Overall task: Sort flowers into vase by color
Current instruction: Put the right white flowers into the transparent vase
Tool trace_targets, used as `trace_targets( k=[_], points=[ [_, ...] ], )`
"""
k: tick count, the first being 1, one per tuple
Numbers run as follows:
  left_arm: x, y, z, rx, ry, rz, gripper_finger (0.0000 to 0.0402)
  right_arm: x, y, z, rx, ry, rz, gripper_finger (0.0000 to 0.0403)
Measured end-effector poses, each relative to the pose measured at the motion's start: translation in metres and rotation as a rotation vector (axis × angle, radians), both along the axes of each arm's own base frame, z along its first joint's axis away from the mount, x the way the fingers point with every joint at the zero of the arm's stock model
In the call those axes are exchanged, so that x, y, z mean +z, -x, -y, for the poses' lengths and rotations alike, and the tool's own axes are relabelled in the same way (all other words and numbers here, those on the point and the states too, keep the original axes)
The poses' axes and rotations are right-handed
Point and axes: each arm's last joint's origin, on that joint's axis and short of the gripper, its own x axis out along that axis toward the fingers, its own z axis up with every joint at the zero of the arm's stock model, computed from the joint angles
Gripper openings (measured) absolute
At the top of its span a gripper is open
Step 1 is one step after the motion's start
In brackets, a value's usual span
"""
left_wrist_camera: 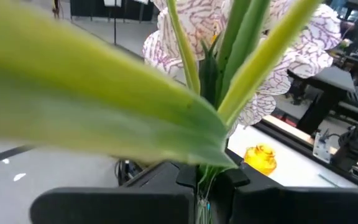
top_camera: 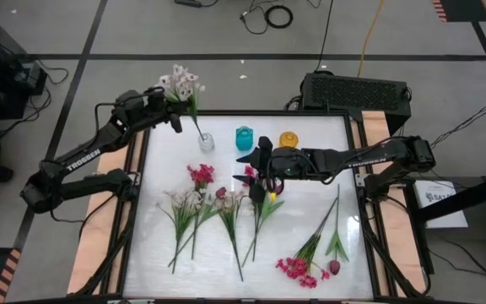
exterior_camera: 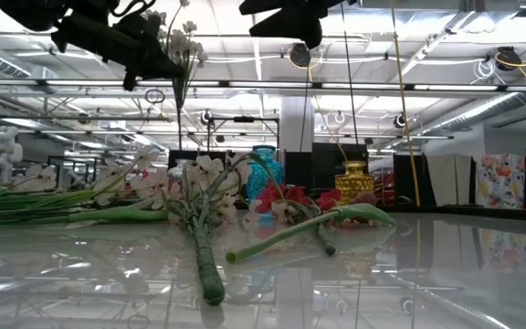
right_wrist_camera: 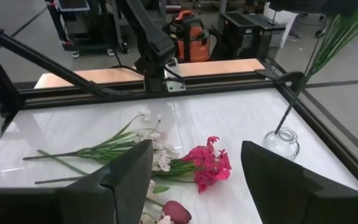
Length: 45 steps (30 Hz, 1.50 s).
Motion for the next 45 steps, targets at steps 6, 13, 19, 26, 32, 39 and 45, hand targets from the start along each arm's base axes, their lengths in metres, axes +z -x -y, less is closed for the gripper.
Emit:
trace_targets(
  k=[6, 13, 19, 26, 32, 39, 45],
  points=[
    [-0.007, 0.000, -0.003, 0.069, -0.027, 0.011, 0.0017, 0.000, 0.000, 0.000, -0.007, -0.020, 0.003, 0.0238],
    [-0.014, -0.007, -0.006, 0.056, -0.001, -0.009, 0.0017, 0.000, 0.000, -0.003, -0.001, -0.024, 0.003, 0.0238],
    [-0.020, -0.016, -0.004, 0.014, -0.023, -0.059, 0.0017, 0.000, 0.000, -0.003, -0.001, -0.024, 0.003, 0.0238],
    [-0.021, -0.018, -0.003, -0.001, -0.033, -0.080, 0.0031, -0.001, 0.001, -0.003, -0.001, -0.023, -0.007, 0.0238],
    [-0.028, -0.016, -0.003, 0.045, -0.009, -0.158, 0.0080, -0.001, 0.001, -0.003, -0.002, -0.027, -0.010, 0.0238],
    [-0.034, -0.015, -0.002, 0.046, 0.005, -0.227, 0.0158, -0.002, 0.001, -0.003, -0.004, -0.033, -0.010, 0.0238],
    [-0.042, -0.009, 0.006, -0.013, 0.058, -0.330, 0.0239, -0.003, 0.001, -0.003, -0.010, -0.046, -0.019, 0.0238]
  ],
)
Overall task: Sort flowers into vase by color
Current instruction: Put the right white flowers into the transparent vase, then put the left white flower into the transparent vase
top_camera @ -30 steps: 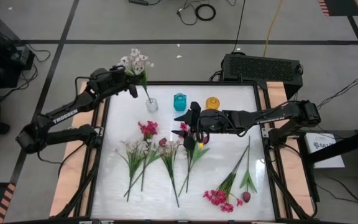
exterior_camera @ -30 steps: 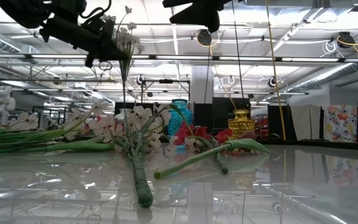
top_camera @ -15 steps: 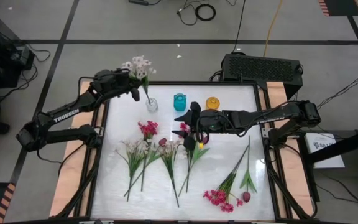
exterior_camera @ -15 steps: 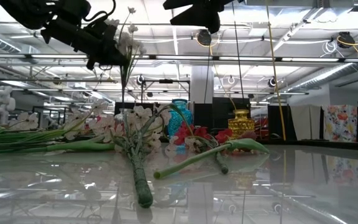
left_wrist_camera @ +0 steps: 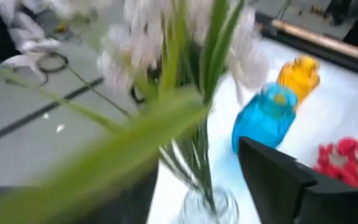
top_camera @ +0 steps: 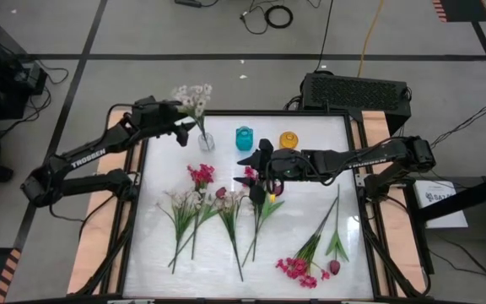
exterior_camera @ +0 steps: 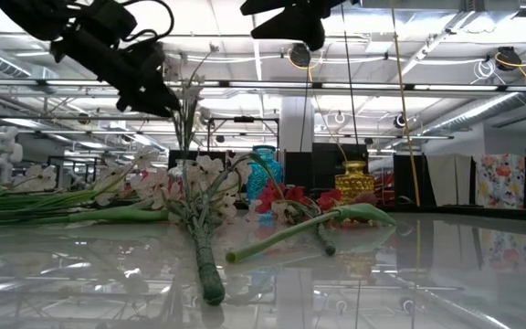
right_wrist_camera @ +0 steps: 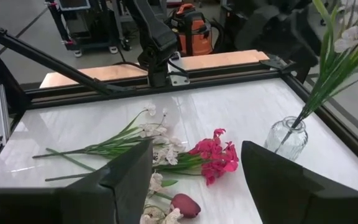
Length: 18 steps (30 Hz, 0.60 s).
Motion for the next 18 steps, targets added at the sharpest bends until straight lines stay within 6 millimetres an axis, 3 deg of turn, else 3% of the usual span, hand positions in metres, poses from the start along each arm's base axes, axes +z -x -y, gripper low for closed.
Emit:
trace_targets(
  k=[5, 11, 18],
  points=[
    [0.004, 0.015, 0.013, 0.050, 0.043, -0.073, 0.0287, -0.002, 0.001, 0.000, 0.000, 0.002, -0.016, 0.0238],
    [0.028, 0.039, 0.037, 0.086, 0.045, -0.034, 0.0293, -0.002, 0.001, 0.000, 0.001, 0.004, -0.017, 0.0238],
    [0.041, 0.064, 0.077, -0.082, 0.171, 0.101, 0.0293, -0.005, 0.002, 0.000, 0.004, 0.015, -0.047, 0.0238]
  ],
)
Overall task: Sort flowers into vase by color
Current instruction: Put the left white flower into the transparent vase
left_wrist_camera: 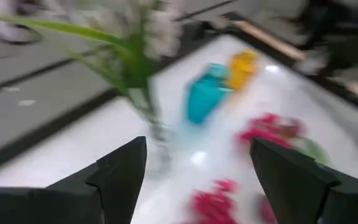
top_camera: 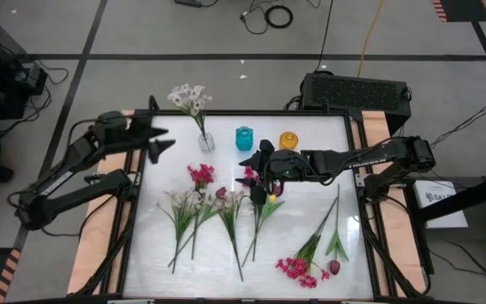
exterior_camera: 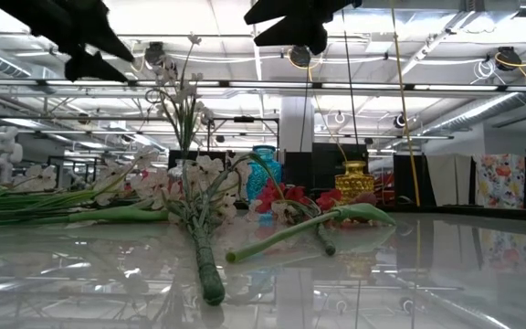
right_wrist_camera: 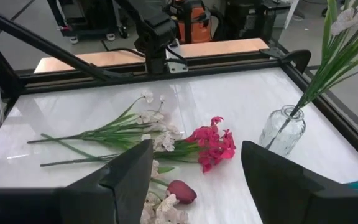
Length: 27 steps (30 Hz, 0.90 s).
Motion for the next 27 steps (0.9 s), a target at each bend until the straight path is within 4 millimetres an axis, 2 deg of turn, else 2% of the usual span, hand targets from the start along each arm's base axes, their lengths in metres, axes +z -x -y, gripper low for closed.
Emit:
trace_targets(
  k=[4, 10, 21, 27],
  points=[
    [0.000, 0.008, 0.021, -0.150, 0.099, 0.052, 0.0293, 0.002, -0.001, 0.006, -0.001, 0.040, 0.012, 0.0238],
    [-0.008, 0.012, 0.038, -0.255, 0.187, -0.020, 0.0293, 0.002, -0.002, 0.023, -0.039, 0.067, 0.013, 0.0238],
    [-0.029, -0.025, 0.036, -0.196, 0.169, -0.329, 0.0293, 0.004, 0.000, 0.050, -0.185, 0.201, -0.006, 0.0238],
    [-0.037, -0.041, 0.044, -0.187, 0.157, -0.415, 0.0292, 0.004, 0.002, 0.049, -0.178, 0.179, -0.016, 0.0238]
  ],
)
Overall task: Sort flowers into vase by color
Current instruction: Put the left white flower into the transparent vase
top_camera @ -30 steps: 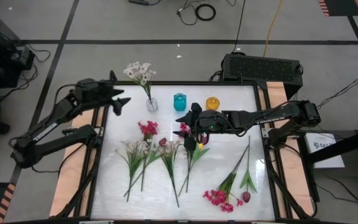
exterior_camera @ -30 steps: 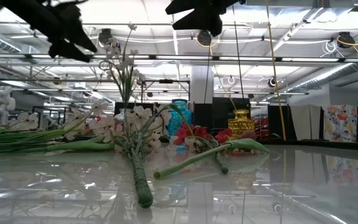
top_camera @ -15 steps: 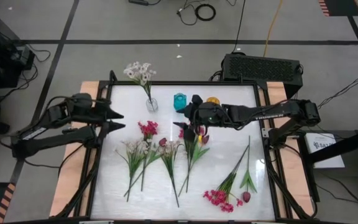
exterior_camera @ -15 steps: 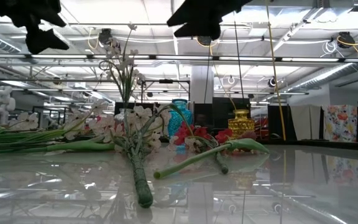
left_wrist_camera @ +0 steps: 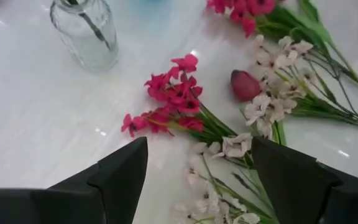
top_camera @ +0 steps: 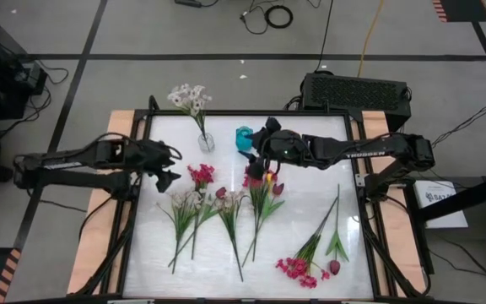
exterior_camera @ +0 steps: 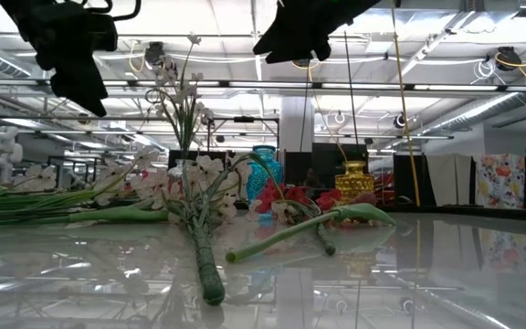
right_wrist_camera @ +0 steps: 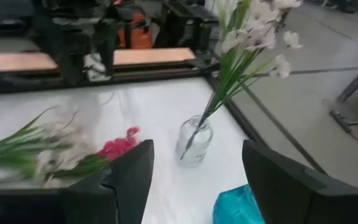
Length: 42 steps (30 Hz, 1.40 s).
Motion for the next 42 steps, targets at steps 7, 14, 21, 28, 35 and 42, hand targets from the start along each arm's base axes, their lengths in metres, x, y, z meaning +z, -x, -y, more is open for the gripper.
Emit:
trace_targets(
  k=[7, 14, 21, 28, 35, 42],
  points=[
    [0.002, -0.009, 0.018, 0.038, 0.012, 0.065, 0.0292, -0.007, 0.002, -0.026, 0.047, -0.097, -0.046, 0.0238],
    [-0.003, -0.013, 0.048, 0.149, 0.114, 0.075, 0.0292, -0.008, 0.004, -0.066, 0.098, -0.232, -0.016, 0.0238],
    [-0.017, -0.026, 0.093, 0.178, 0.187, 0.087, 0.0292, -0.009, 0.014, -0.118, 0.230, -0.244, -0.040, 0.0238],
    [-0.045, -0.031, 0.126, 0.300, 0.261, -0.023, 0.0292, -0.012, 0.022, -0.135, 0.236, -0.208, -0.080, 0.0238],
    [-0.066, -0.032, 0.146, 0.419, 0.311, -0.101, 0.0292, -0.012, 0.023, -0.138, 0.265, -0.169, -0.094, 0.0238],
    [-0.075, -0.027, 0.157, 0.448, 0.342, -0.167, 0.0292, -0.011, 0.019, -0.128, 0.246, -0.153, -0.078, 0.0238]
  ],
)
